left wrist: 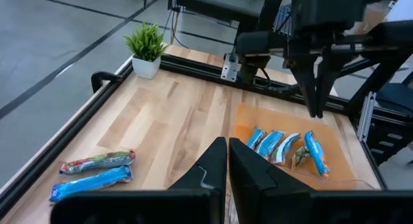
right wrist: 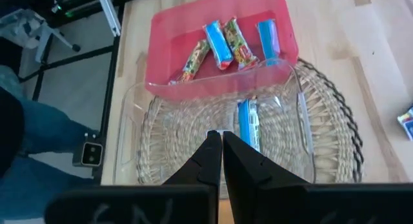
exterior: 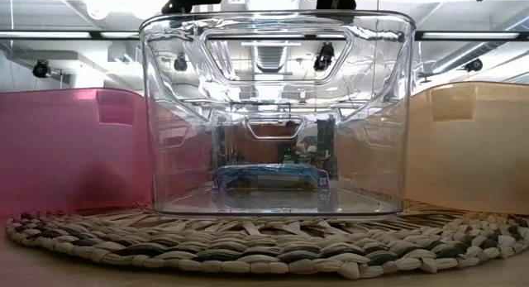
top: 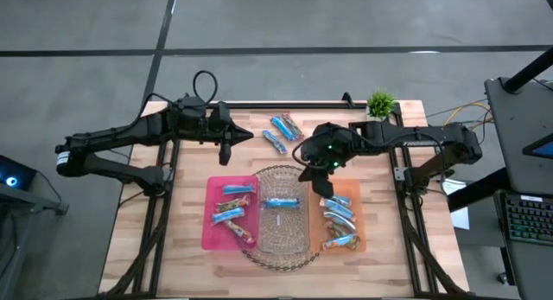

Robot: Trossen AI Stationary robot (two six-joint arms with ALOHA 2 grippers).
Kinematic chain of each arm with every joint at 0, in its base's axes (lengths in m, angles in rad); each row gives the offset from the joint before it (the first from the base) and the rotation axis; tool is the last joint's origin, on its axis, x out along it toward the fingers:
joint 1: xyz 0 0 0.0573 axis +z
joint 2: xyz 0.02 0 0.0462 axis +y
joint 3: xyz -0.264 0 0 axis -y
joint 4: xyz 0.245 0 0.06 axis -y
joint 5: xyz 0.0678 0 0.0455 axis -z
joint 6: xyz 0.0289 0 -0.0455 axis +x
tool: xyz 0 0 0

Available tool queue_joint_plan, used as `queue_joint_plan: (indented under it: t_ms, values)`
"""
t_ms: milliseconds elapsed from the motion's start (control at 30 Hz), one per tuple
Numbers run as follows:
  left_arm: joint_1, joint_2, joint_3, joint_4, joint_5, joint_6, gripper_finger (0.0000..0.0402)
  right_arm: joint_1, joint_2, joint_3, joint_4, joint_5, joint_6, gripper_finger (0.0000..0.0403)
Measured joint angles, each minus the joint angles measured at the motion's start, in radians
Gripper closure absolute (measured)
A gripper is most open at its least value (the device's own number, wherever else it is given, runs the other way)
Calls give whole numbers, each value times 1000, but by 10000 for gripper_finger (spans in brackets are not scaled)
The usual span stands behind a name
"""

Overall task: Pick and place Granola Bars by type
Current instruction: Put the blue granola bar into the transparent bin

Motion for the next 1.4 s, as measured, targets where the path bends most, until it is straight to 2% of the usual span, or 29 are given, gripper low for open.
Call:
queue_joint_plan:
  t_ms: [100, 333, 600, 800, 1000, 1233, 1400]
  values:
    - [0, 7, 0, -1, 33, 27, 401, 0, -2, 0, 30, -1, -7, 394]
    - [0, 7, 0, 1, 24, 53, 401, -8, -8, 0, 156, -5, -113, 394]
    - [0, 6, 0, 2, 28, 62, 401, -96, -11, -8, 260, -150, -136, 394]
    - [0, 6, 0, 1, 29, 73, 401, -172, -25, -9, 271, -169, -203, 394]
    - [0, 6, 0, 1, 29, 77, 401, -261, -60, -21, 292, -246, -248, 394]
    - [0, 4, 0, 0, 29, 85, 401, -382, -117, -159, 511, -344, -212, 395]
    - [0, 4, -1, 1, 29, 86, 401, -415, -159, -288, 631, -377, -166, 395]
